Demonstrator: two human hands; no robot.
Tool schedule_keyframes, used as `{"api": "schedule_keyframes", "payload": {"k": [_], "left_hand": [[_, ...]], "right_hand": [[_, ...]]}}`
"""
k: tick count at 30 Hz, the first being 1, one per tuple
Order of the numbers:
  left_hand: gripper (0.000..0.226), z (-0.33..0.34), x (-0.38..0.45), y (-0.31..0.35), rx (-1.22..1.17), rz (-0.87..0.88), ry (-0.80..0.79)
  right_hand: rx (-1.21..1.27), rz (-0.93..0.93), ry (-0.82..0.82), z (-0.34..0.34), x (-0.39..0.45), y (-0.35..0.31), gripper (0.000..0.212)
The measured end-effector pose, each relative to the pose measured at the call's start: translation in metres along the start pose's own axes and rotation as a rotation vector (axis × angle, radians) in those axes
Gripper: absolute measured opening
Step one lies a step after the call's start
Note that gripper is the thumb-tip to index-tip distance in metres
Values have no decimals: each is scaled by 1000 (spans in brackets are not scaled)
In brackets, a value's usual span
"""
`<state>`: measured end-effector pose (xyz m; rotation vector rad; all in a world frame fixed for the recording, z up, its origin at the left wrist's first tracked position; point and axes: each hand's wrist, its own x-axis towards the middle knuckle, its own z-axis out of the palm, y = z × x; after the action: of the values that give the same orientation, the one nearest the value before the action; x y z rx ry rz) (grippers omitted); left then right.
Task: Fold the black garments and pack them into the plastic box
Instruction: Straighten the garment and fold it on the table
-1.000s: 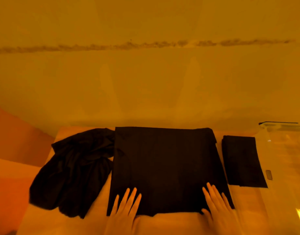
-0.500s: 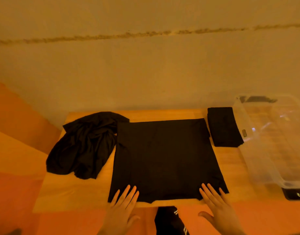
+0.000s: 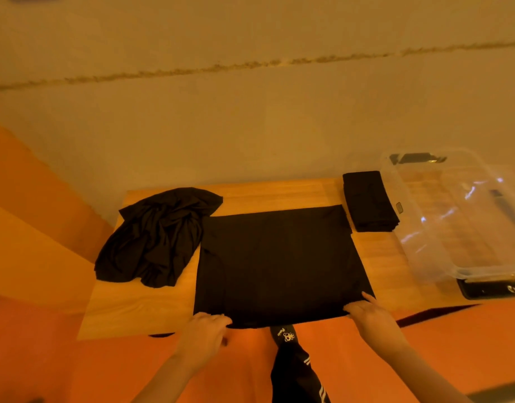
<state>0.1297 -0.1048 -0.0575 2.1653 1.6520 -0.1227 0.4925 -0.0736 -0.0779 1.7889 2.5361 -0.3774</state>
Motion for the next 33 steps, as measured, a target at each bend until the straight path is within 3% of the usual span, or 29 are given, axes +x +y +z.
{"api": "schedule_keyframes", "payload": {"k": [2,5,9,15,17,20,22,23,27,33], "left_hand": [[21,-14,2,-1,-141,-28,-53],[26,-43,12,-10,-317,-55,-55],[20,-86,57,-25,-365,-63,31],[16,-122,147,-52,-441,-158,-22],[11,-123,171,-65,-428,-204,-107],[30,-121,193,-83,-422,-261,-333],[31,-116,199,-94,-406,-279,-367],[28,-113,201,-97,-416,-291,-317],[18,-103,203,-94,-545,-389,63],[18,-89,206,-86,-395,-412,245]], "right_hand": [[98,51,-83,-22,2,-5,31],[256,141,-205,-44,20,1,30],[327,160,-206,-87,74,5,17],[386,204,-324,-108,188,34,27],[368,217,-366,-99,218,43,22],[335,202,-485,-92,241,50,12],[344,243,-562,-88,248,56,29],[322,271,-561,-87,249,58,35],[229,295,-400,-75,251,60,18],[239,339,-259,-69,250,52,20]]}}
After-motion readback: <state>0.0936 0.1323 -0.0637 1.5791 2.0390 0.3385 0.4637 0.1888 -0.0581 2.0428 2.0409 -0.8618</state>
